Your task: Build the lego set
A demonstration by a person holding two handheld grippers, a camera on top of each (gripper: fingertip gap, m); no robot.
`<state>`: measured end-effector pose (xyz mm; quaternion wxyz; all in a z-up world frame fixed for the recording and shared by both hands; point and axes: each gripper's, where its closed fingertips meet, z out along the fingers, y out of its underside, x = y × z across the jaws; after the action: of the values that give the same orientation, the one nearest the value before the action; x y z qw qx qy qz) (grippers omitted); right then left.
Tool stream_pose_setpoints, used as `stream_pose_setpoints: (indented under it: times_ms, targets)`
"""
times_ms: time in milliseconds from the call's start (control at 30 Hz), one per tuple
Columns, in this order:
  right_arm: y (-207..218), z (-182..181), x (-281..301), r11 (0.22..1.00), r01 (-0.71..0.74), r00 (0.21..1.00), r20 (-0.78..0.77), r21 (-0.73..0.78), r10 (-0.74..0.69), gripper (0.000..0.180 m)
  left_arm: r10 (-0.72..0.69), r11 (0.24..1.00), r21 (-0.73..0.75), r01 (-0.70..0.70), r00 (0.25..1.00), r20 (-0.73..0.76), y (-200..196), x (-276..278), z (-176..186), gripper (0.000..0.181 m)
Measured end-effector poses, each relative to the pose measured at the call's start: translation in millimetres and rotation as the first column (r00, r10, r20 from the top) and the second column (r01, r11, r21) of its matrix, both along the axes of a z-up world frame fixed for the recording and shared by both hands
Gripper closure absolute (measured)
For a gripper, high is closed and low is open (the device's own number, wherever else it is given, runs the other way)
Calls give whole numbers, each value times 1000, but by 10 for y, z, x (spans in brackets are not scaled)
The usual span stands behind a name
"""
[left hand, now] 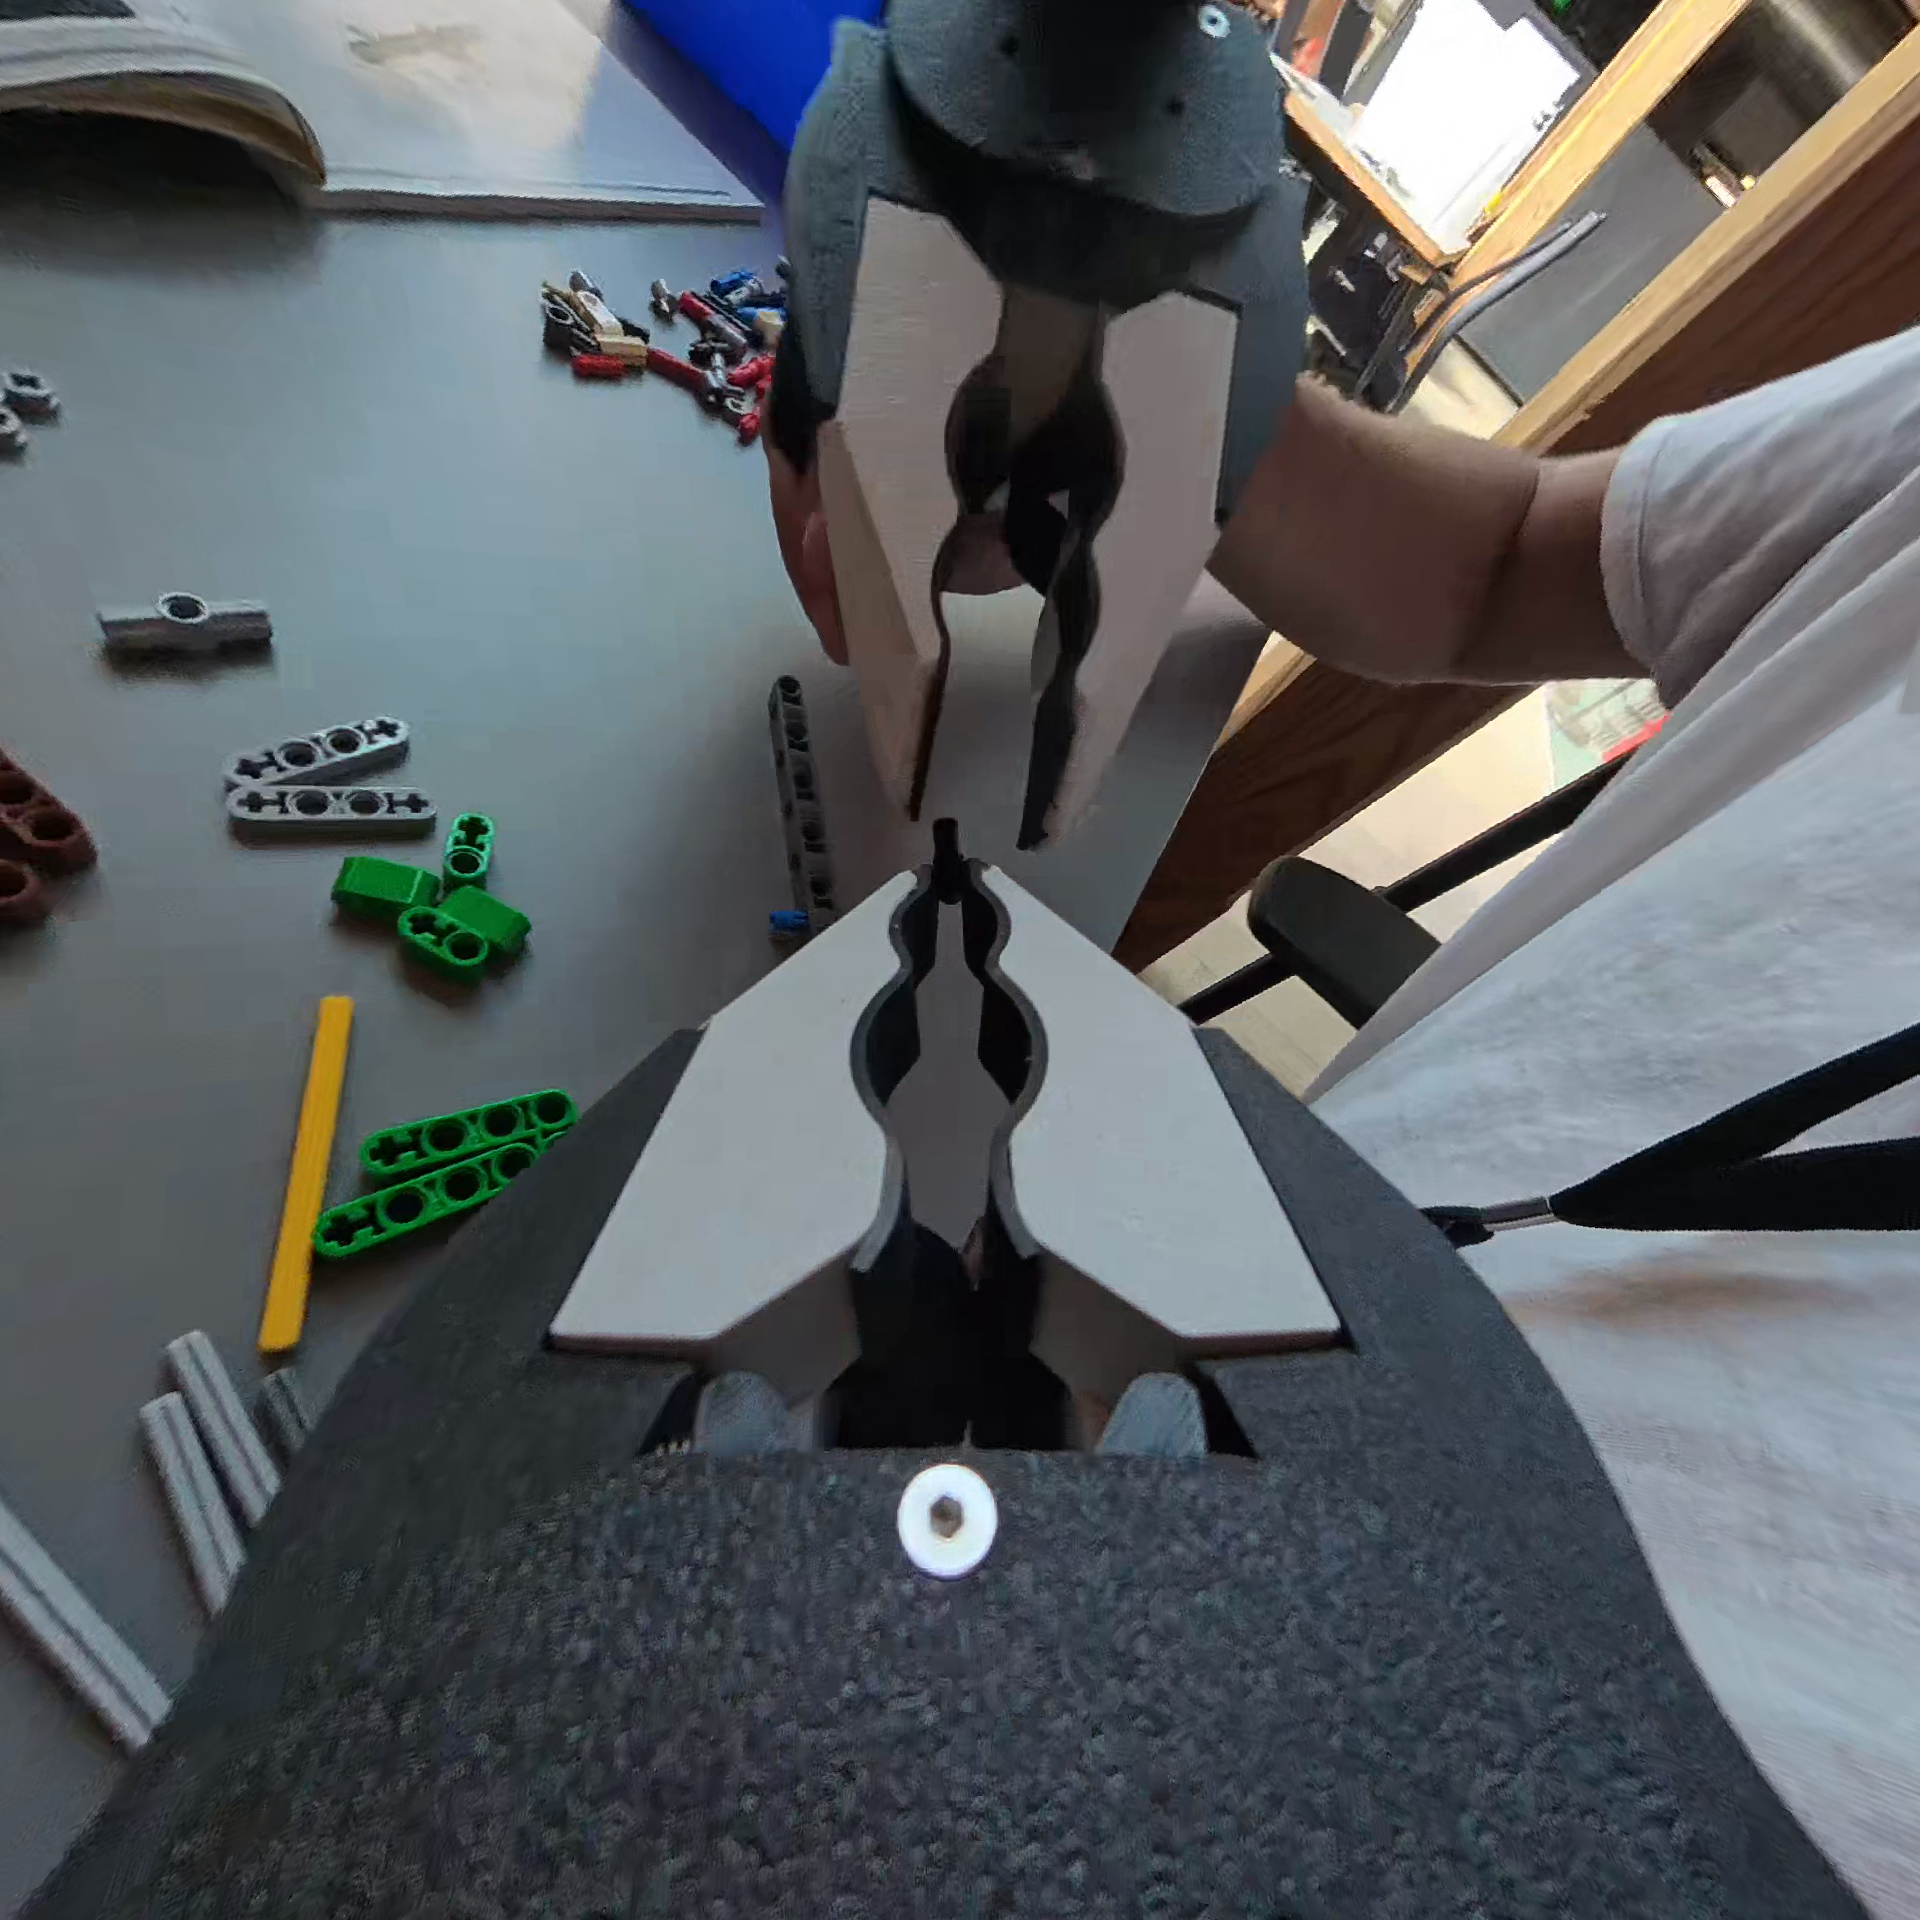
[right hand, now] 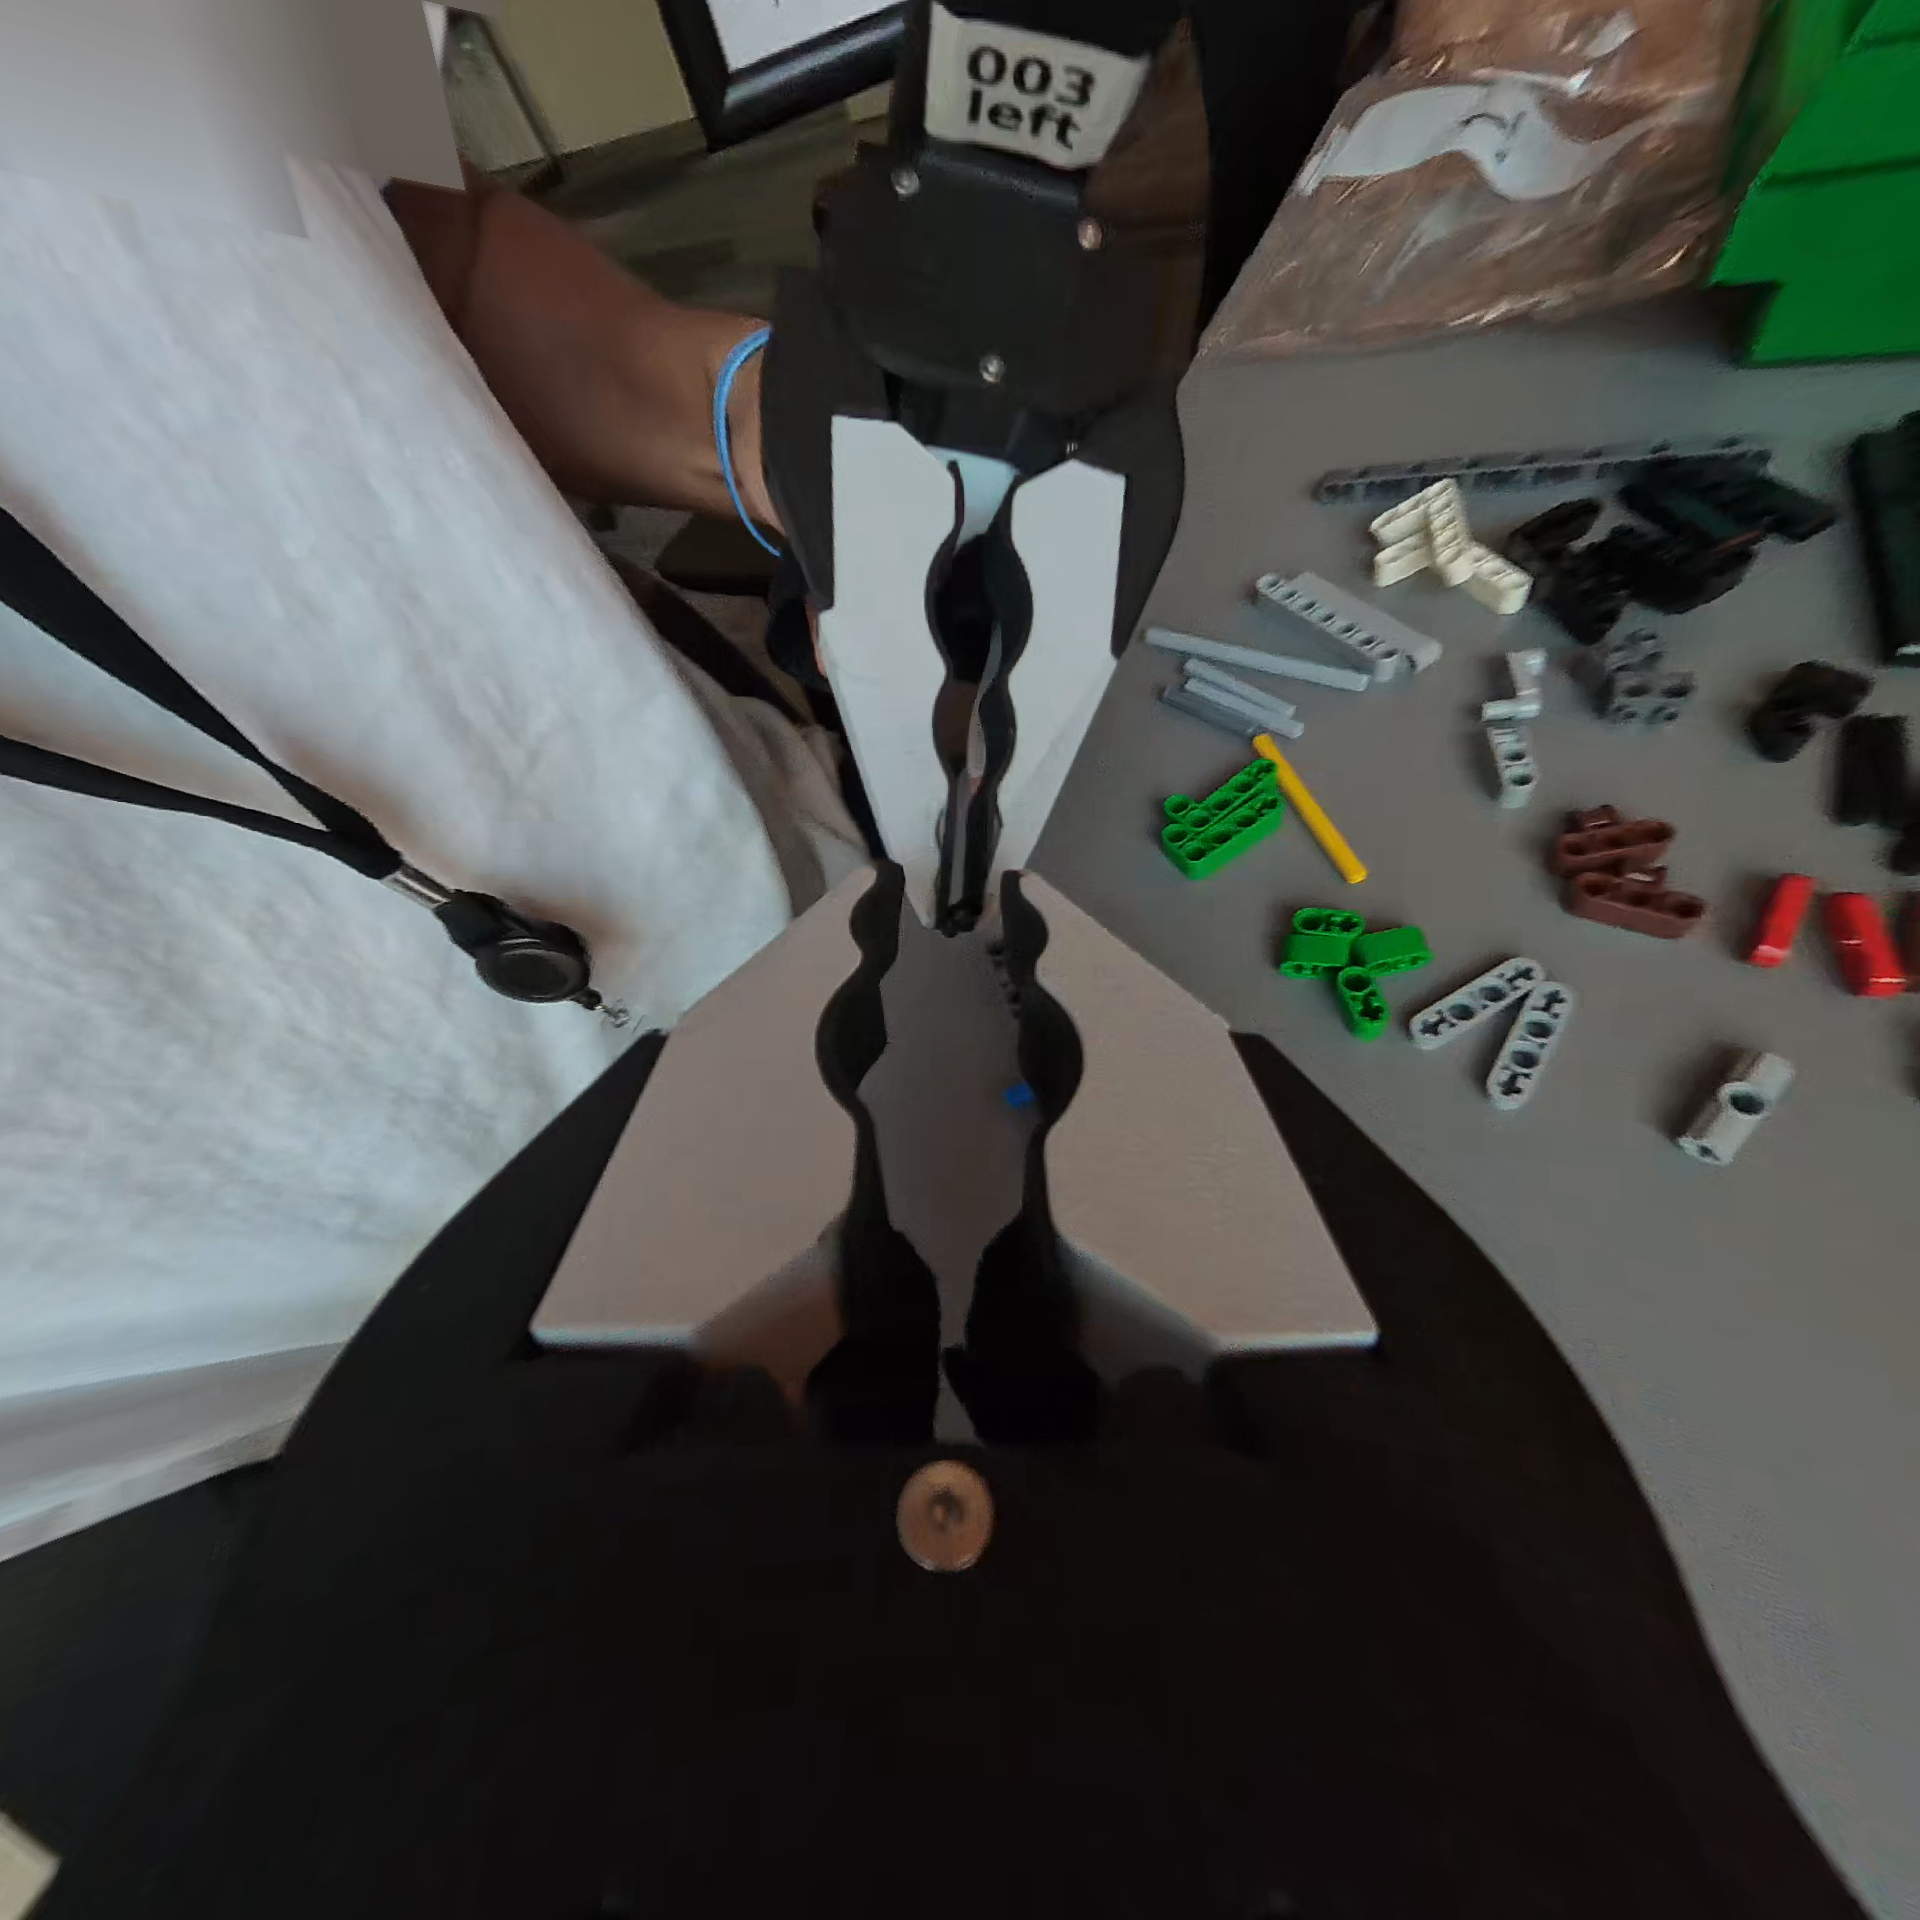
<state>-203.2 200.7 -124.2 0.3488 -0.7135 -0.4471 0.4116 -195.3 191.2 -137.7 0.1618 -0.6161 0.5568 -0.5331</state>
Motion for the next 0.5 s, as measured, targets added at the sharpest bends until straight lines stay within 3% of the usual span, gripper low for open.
stream_pose_setpoints:
  times_ms: [233,500]
  targets:
    - [-65,-145,-20,991,-107,994,14,-78,108,169,18,996,90,-18,1000,4,19,-41,-5,177]
    - [-14,-154,-41,990,-96,995,-33,-99,93,170,21,991,133,-20,1000,-9,56,-53,-43,177]
